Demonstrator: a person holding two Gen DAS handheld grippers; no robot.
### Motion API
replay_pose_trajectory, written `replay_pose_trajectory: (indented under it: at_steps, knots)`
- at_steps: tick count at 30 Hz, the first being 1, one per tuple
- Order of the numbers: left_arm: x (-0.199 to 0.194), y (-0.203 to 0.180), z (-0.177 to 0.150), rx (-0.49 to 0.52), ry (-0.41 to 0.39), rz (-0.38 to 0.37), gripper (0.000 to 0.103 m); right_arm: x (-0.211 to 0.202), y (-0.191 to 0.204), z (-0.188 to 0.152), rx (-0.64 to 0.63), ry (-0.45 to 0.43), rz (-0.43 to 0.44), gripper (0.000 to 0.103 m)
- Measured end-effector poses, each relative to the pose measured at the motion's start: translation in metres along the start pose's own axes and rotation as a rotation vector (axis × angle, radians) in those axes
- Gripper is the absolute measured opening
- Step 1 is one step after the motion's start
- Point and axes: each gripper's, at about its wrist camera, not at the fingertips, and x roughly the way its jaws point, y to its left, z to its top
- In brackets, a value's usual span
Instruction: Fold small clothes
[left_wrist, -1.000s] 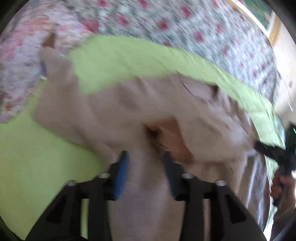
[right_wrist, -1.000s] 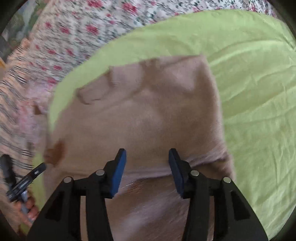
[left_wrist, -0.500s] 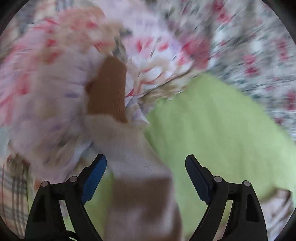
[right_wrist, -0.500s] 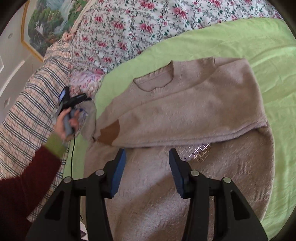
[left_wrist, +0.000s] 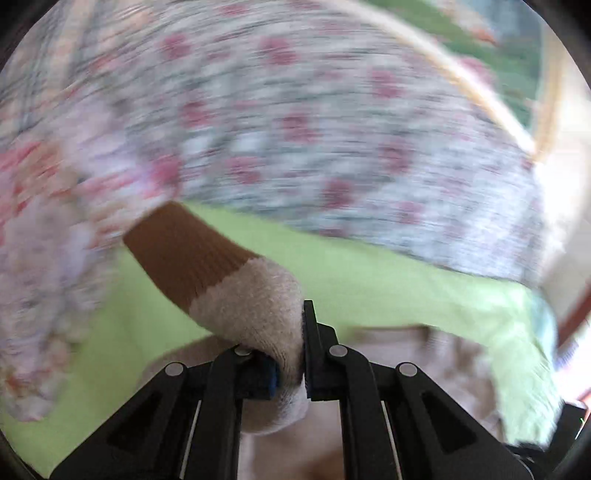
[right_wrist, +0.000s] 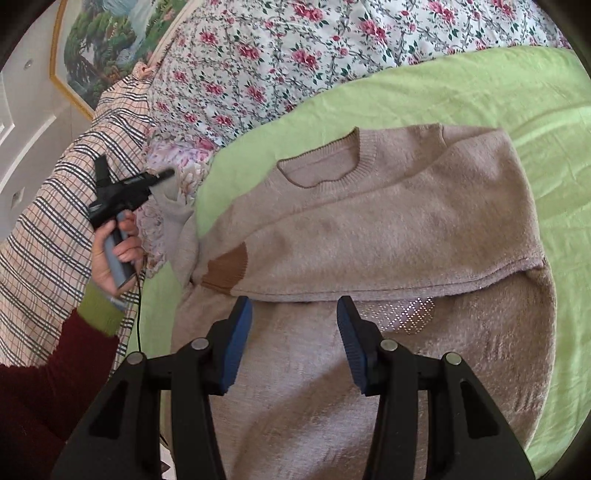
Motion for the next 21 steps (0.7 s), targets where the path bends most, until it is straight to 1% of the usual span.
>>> replay_pose_trajectory:
  at_steps: [1, 2, 4, 6, 7, 9, 12, 13, 15, 18, 20, 21]
  knots:
    - [0.000, -0.024, -0.004, 0.031, 0.007, -0.061, 0.008, -0.003, 0.001, 0.000, 0.001, -0.005, -0.001, 0.049]
    - [0.004, -0.046, -0.006, 0.052, 0.018, -0.102, 0.008, -0.008, 0.000, -0.001, 0.005, -0.012, -0.004, 0.049]
    - [0.014, -0.093, -0.020, 0.119, 0.066, -0.203, 0.008, -0.016, -0.005, 0.001, 0.020, -0.029, -0.017, 0.049]
    - [0.027, -0.133, -0.040, 0.193, 0.102, -0.252, 0.008, -0.025, -0.014, 0.008, 0.040, -0.047, -0.028, 0.049]
    - [0.034, -0.148, -0.048, 0.217, 0.124, -0.272, 0.008, -0.032, -0.022, 0.010, 0.063, -0.062, -0.036, 0.049]
    - [0.055, -0.176, -0.068, 0.257, 0.183, -0.309, 0.008, -0.036, -0.037, 0.003, 0.101, -0.082, -0.053, 0.049]
    - [0.080, -0.201, -0.100, 0.309, 0.258, -0.314, 0.008, -0.039, -0.058, -0.004, 0.153, -0.100, -0.075, 0.049]
    - [0.091, -0.207, -0.110, 0.325, 0.282, -0.304, 0.009, -0.039, -0.063, -0.005, 0.163, -0.103, -0.077, 0.049]
    - [0.110, -0.213, -0.123, 0.353, 0.322, -0.276, 0.009, -0.037, -0.070, -0.005, 0.183, -0.108, -0.081, 0.049]
    - [0.122, -0.212, -0.141, 0.370, 0.382, -0.252, 0.015, -0.030, -0.080, -0.003, 0.219, -0.107, -0.077, 0.049]
    - [0.122, -0.207, -0.146, 0.368, 0.403, -0.247, 0.024, -0.025, -0.084, 0.002, 0.238, -0.107, -0.061, 0.049]
    - [0.118, -0.204, -0.148, 0.366, 0.406, -0.242, 0.036, -0.022, -0.084, 0.005, 0.241, -0.106, -0.051, 0.049]
